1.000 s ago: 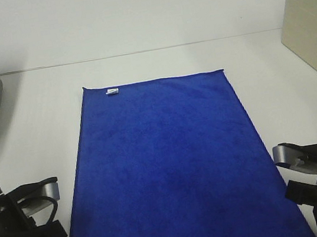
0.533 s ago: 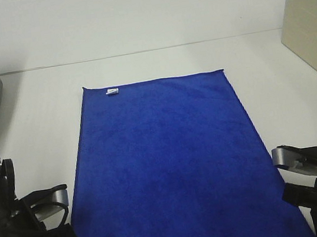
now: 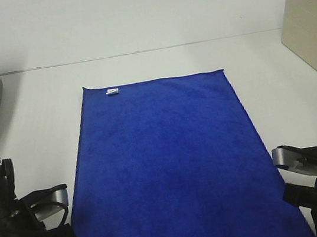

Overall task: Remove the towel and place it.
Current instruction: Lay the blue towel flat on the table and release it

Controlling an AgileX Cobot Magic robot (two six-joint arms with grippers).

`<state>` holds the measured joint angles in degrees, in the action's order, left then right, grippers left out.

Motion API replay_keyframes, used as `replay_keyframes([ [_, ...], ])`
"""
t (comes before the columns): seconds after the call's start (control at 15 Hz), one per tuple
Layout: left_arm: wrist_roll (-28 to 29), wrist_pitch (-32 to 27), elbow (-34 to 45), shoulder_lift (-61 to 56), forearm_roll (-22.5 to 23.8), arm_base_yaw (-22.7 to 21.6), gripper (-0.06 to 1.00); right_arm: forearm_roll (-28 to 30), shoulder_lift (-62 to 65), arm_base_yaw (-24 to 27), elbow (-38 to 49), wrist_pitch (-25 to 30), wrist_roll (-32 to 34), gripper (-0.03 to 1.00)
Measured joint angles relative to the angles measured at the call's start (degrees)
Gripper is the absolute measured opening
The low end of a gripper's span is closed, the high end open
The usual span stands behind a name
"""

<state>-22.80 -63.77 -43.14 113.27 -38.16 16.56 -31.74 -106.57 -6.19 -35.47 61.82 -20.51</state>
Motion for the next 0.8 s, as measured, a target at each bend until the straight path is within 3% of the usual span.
replay_keyframes([
  [0.27, 0.17, 0.17, 0.29, 0.29, 8.77, -0.57, 0.13, 8.65, 0.00, 0.63, 0.00, -1.09, 0.00, 0.02],
  [0.4, 0.17, 0.17, 0.34, 0.34, 9.22, -0.63, 0.15, 8.42, 0.00, 0.69, 0.00, -1.43, 0.00, 0.06],
  [0.53, 0.17, 0.17, 0.34, 0.40, 9.22, -0.63, 0.17, 7.05, 0.00, 0.69, 0.00, -1.43, 0.00, 0.23],
  [0.73, 0.23, 0.17, 0.34, 0.40, 9.17, -0.63, 0.22, 3.78, 0.00, 0.69, 0.00, 1.72, 0.00, 0.63],
  [0.8, 0.23, 0.17, 0.34, 0.40, 9.11, -0.63, 0.24, 3.78, 0.00, 0.69, 0.00, 2.52, 0.00, 0.71],
])
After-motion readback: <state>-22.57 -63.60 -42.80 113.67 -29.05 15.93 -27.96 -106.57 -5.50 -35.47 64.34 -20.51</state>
